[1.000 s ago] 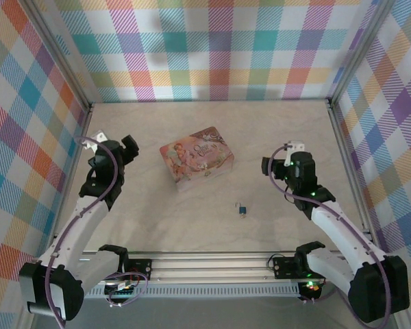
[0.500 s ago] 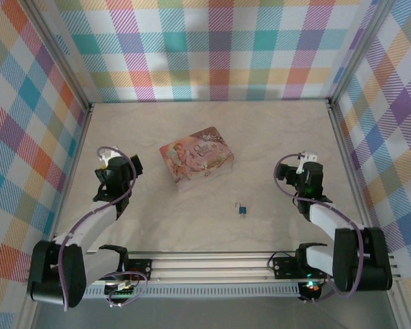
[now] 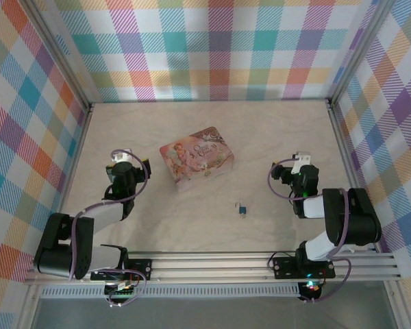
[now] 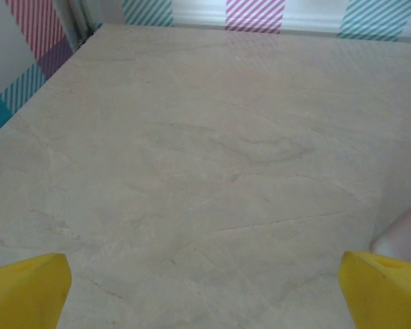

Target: Unlock the padlock with the key

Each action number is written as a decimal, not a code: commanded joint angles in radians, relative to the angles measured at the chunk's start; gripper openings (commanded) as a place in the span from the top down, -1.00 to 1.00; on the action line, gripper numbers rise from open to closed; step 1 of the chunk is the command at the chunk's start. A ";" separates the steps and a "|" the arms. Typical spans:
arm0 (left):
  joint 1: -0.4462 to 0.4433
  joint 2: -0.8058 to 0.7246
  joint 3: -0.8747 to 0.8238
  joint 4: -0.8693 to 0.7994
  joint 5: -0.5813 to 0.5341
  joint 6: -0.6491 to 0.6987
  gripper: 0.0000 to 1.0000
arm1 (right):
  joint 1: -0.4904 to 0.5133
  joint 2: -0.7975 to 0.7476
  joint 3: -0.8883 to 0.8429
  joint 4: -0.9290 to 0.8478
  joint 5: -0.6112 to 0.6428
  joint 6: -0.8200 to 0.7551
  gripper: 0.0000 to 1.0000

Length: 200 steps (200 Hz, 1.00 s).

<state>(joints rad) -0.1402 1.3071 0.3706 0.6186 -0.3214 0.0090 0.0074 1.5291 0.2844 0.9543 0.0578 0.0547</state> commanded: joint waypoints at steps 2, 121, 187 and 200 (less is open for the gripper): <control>0.013 0.034 -0.015 0.108 0.049 0.040 -1.00 | -0.018 0.005 0.076 -0.035 -0.056 -0.008 -0.99; 0.013 0.227 -0.061 0.368 0.202 0.086 -1.00 | -0.019 0.005 0.110 -0.096 -0.066 -0.017 -0.99; 0.073 0.259 0.059 0.172 0.239 0.022 -1.00 | -0.018 0.005 0.113 -0.098 -0.067 -0.016 -0.99; 0.082 0.258 0.054 0.180 0.253 0.018 -1.00 | -0.019 0.005 0.112 -0.098 -0.067 -0.017 -0.99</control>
<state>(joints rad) -0.1051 1.5578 0.3851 0.8532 -0.1066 0.0631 -0.0071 1.5307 0.3885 0.8509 0.0093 0.0437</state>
